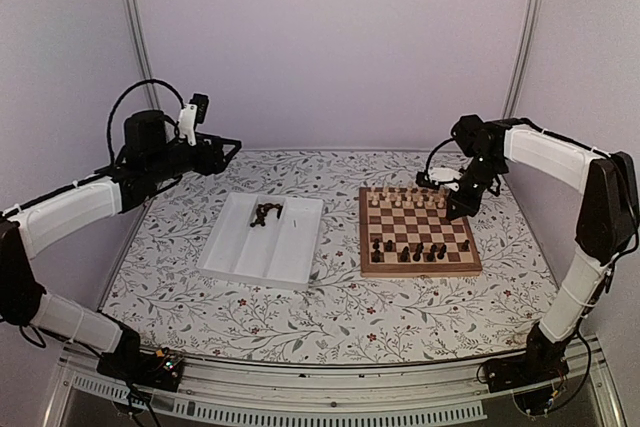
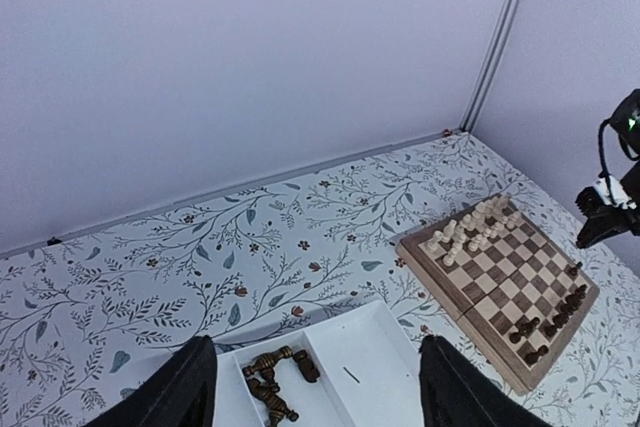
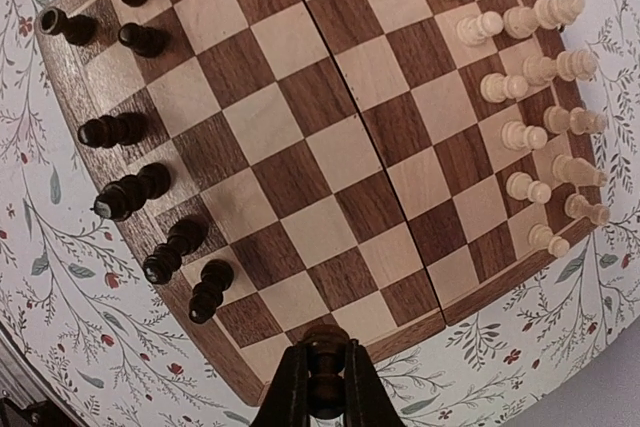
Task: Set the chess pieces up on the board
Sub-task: Place the chess piece on the chessboard.
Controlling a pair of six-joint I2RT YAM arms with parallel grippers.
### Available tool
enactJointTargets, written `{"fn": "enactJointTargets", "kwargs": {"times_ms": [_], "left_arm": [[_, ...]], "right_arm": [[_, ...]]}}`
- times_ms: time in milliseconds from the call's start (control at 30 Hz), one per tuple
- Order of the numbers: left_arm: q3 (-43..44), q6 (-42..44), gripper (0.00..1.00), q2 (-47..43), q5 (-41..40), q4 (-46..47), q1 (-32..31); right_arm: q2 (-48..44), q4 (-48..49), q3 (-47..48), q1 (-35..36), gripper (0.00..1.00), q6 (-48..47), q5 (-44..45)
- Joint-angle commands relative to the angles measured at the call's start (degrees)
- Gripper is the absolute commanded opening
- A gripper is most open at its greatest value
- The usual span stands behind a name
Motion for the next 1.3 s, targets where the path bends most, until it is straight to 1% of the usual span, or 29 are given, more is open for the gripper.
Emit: {"fn": "enactJointTargets", "kwargs": {"times_ms": [0,433,967,1167,1267], "left_arm": [[2.73,1.04,0.70,2.76,5.47,-1.15,-0.34],[3.35,0.63,0.69,4.46,5.31,-2.30,-0.34],[3.56,0.19,0.69,5.63,5.60,-2.83,-0.85],[3.74,0.53,0.69,5.96,5.40,-3.27,-1.03],[3.83,0.52,0.69,6.22,5.69,-3.35,-1.02]], "right_arm": [[3.28,-2.92,-2.04,-1.21,0.00,-1.96,0.98],[7.65,-0.96,-6.19,-1.80,0.03,-1.99,0.70],[9.86,1.69,-5.97,-2.61,0.07,-1.10,2.31],[10.62,1.03,-5.62,-2.91,0.14,-0.76,1.26],[10.47,0.41,-5.72,-2.96,0.21,-1.15,0.83]]}}
